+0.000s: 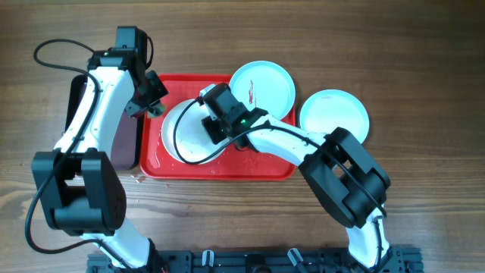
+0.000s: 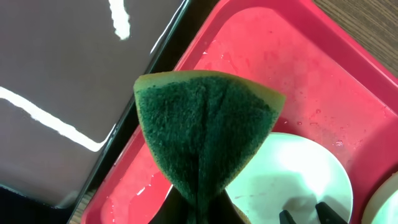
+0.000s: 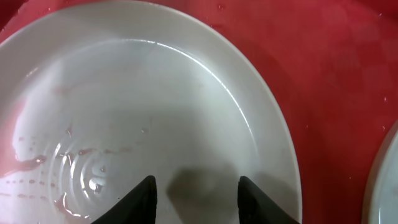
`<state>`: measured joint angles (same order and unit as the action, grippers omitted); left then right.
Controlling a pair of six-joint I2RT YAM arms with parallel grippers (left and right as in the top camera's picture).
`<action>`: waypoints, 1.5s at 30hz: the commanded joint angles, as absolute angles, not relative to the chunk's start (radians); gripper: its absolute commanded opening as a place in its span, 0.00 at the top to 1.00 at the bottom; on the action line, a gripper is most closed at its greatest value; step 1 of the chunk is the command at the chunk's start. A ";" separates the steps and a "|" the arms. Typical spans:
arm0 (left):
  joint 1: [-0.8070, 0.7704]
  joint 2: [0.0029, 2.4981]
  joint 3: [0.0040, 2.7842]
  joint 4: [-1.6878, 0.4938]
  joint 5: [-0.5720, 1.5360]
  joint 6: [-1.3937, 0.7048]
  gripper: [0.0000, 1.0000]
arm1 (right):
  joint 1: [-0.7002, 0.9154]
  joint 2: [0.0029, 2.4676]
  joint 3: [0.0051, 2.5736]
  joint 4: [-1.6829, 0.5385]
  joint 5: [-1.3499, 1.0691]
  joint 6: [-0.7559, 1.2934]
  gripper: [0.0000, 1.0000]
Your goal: Clean dirty plates on tray and stack at the side
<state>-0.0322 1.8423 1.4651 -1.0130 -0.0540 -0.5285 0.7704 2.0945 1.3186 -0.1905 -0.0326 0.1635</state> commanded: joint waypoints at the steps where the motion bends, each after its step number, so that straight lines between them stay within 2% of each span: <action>1: -0.030 1.846 1.457 -1.011 -0.041 -0.513 0.96 | 0.772 2.074 1.365 -0.202 -0.018 0.126 0.58; 9: -0.030 1.846 1.457 -1.010 -0.041 -0.513 0.96 | 0.771 2.059 1.373 -0.187 0.058 -0.097 0.49; 18: -0.030 1.846 1.457 -1.010 -0.041 -0.513 0.96 | 0.750 2.106 1.373 -0.175 0.072 -0.103 0.49; 28: -0.030 1.846 1.457 -1.011 -0.041 -0.513 0.96 | 0.746 2.112 1.366 -0.179 0.067 -0.054 0.64; 45: -0.030 1.846 1.457 -1.011 -0.041 -0.513 0.96 | 0.739 2.143 1.366 -0.203 0.108 0.082 0.65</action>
